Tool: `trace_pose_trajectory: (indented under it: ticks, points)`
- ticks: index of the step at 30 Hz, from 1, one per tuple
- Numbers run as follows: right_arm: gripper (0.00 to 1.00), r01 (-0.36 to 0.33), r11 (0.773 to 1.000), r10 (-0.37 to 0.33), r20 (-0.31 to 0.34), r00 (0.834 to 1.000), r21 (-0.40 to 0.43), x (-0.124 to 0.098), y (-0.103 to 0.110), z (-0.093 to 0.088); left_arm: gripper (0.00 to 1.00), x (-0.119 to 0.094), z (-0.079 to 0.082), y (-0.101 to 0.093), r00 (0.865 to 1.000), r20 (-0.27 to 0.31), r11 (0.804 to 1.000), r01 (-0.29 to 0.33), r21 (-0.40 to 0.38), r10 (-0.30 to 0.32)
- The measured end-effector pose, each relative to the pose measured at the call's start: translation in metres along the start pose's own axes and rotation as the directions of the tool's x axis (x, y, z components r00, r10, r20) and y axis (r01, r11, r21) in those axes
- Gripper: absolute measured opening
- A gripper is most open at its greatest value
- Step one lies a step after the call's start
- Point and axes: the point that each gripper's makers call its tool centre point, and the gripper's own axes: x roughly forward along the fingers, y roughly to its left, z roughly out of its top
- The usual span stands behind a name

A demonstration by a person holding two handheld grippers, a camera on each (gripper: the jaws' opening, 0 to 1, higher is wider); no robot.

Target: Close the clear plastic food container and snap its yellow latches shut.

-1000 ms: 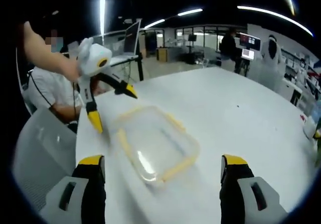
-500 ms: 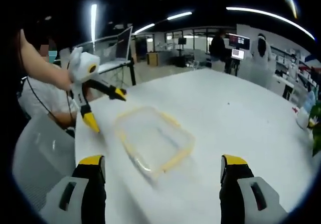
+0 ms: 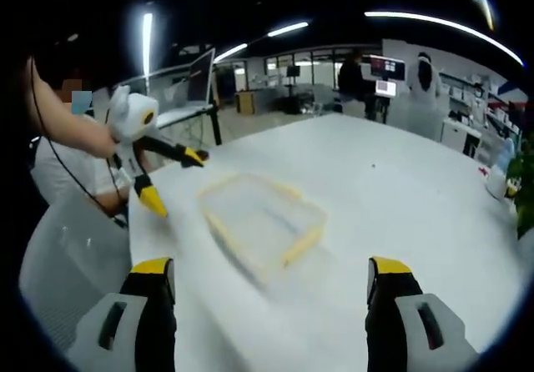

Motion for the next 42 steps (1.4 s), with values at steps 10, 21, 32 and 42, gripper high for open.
trace_pose_trajectory:
  ticks: [10, 21, 32, 42]
  points:
    - [0.97, 0.015, 1.000, -0.015, 0.016, 1.000, 0.020, -0.013, 0.008, -0.006, 0.90, -0.012, -0.009, -0.005, 0.999, 0.027, 0.999, -0.027, -0.030, 0.028]
    - [0.96, 0.047, 0.998, -0.049, 0.048, 0.998, 0.051, -0.028, 0.008, -0.009, 0.89, -0.022, -0.016, -0.002, 0.995, 0.067, 0.996, -0.070, -0.060, 0.074]
    - [0.95, 0.065, 0.995, -0.070, 0.074, 0.995, 0.069, -0.039, 0.016, -0.013, 0.88, -0.033, -0.021, -0.004, 0.988, 0.107, 0.990, -0.099, -0.099, 0.109]
    - [0.96, 0.052, 0.996, -0.062, 0.134, 0.989, 0.073, -0.053, 0.034, -0.007, 0.87, -0.047, -0.019, -0.009, 0.978, 0.175, 0.987, -0.089, -0.136, 0.113]
